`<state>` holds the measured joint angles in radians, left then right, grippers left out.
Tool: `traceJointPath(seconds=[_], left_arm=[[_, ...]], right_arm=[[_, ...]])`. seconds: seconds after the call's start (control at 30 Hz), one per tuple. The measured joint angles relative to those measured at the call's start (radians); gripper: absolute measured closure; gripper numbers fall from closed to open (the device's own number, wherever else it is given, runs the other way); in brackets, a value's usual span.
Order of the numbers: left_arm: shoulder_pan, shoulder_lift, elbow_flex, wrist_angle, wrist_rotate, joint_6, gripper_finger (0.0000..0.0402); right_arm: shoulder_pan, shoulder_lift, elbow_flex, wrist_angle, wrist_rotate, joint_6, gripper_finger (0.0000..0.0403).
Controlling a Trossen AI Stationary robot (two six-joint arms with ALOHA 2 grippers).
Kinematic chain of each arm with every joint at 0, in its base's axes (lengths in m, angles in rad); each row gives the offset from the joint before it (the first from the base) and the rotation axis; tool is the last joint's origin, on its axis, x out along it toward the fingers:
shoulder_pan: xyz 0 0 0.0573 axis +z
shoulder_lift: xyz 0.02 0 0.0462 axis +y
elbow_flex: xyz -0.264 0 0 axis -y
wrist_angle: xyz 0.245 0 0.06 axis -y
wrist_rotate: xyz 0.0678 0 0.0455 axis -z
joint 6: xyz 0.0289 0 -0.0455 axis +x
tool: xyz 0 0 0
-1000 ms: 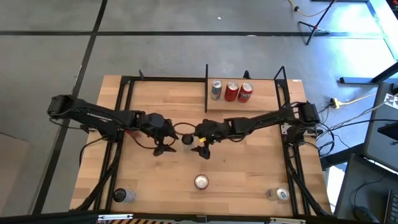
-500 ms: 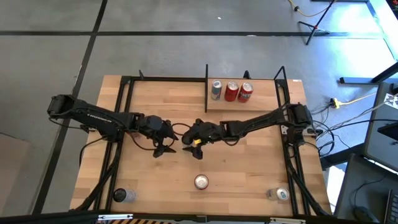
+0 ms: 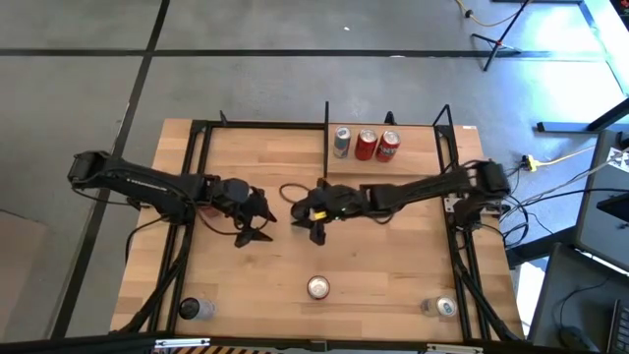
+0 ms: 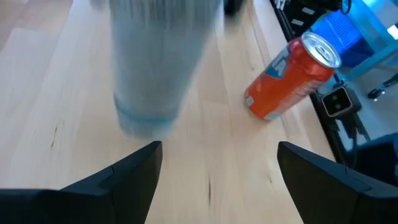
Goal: Place canned beverage on shelf
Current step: Put the top white-blue soda can on the shelf
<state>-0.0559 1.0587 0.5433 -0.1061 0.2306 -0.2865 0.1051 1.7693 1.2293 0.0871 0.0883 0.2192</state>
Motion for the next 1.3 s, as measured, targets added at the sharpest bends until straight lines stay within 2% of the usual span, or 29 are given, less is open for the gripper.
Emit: traceJointPath(seconds=[0.13,0.3,0.43,0.63,0.8,0.97,1.1,1.3], left_arm=[[0.0,-0.069,0.027,-0.101,0.0,-0.02,0.0088],[0.002,-0.129,0.055,-0.1,-0.007,-0.093,0.0088],[0.017,-0.138,0.069,-0.1,-0.05,-0.158,0.0088],[0.045,-0.138,0.07,-0.047,-0.137,-0.276,0.0088],[0.083,-0.138,0.07,0.039,-0.173,-0.365,0.0088],[0.142,-0.138,0.07,0.114,-0.171,-0.369,0.0088],[0.211,-0.138,0.07,0.161,-0.138,-0.367,0.0088],[0.313,-0.137,0.07,0.188,-0.038,-0.339,0.0088]], right_arm=[[-0.001,-0.119,0.001,-0.131,0.057,0.009,0.0175],[-0.048,-0.29,0.002,-0.36,0.082,0.011,0.0175],[-0.121,-0.413,0.001,-0.549,0.105,-0.05,0.0175],[-0.285,-0.592,-0.015,-0.735,0.096,-0.2,0.0175],[-0.468,-0.728,-0.058,-0.769,-0.019,-0.281,0.0175],[-0.639,-0.814,-0.091,-0.805,-0.096,-0.319,0.0175],[-0.75,-0.837,-0.1,-0.847,-0.142,-0.327,0.0175],[-0.892,-0.851,-0.1,-0.882,-0.212,-0.344,0.0175]])
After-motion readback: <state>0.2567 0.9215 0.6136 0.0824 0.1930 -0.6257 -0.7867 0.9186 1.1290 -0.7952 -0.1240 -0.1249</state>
